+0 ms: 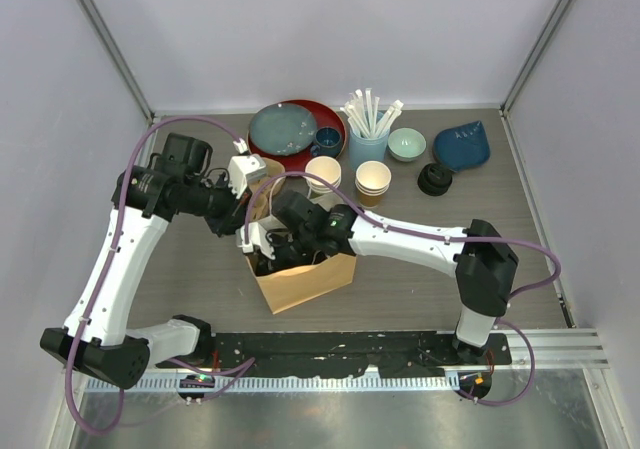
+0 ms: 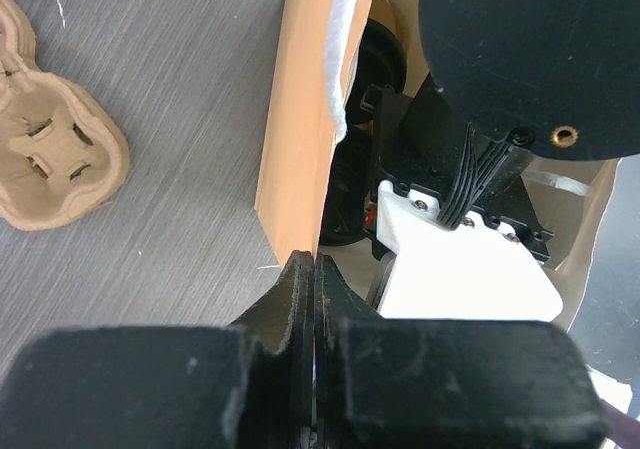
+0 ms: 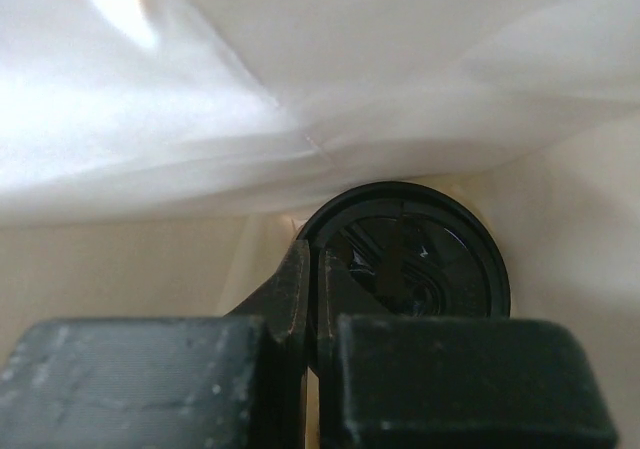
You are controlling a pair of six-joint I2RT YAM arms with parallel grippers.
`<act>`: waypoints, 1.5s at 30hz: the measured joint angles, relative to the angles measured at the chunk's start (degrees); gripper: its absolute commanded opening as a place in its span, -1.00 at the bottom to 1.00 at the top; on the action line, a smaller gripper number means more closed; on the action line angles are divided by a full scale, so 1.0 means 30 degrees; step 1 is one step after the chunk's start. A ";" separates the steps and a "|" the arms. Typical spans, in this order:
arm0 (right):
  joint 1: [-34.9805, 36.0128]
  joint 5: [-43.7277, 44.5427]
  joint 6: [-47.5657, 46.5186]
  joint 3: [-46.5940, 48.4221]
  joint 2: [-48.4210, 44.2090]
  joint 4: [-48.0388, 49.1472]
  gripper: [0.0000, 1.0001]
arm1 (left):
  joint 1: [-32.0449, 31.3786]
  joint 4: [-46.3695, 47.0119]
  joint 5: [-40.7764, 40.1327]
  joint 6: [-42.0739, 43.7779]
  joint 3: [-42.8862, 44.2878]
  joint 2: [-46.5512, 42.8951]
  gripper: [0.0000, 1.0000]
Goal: Pack the takeout coffee
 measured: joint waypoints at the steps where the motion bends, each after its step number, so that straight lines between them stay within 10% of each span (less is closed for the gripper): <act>1: -0.0015 -0.0066 0.0007 -0.0051 0.0029 0.0117 -0.98 | 0.0000 0.0000 0.0000 0.0000 0.0000 0.0000 -1.00; 10: -0.0117 -0.0503 0.0015 -0.0240 0.0277 0.0678 -0.98 | 0.0000 0.0015 -0.0189 0.0022 0.0000 0.0000 -1.00; 29: -0.0117 0.0423 0.1107 -0.0248 -0.0619 0.0860 0.32 | 0.0000 0.0146 -0.0430 0.0131 -0.0029 0.0007 -1.00; 45: -0.0182 0.2419 0.2594 -0.0248 -0.2645 0.2178 0.46 | 0.0073 0.0219 -0.0503 0.0197 -0.0248 0.0007 -1.00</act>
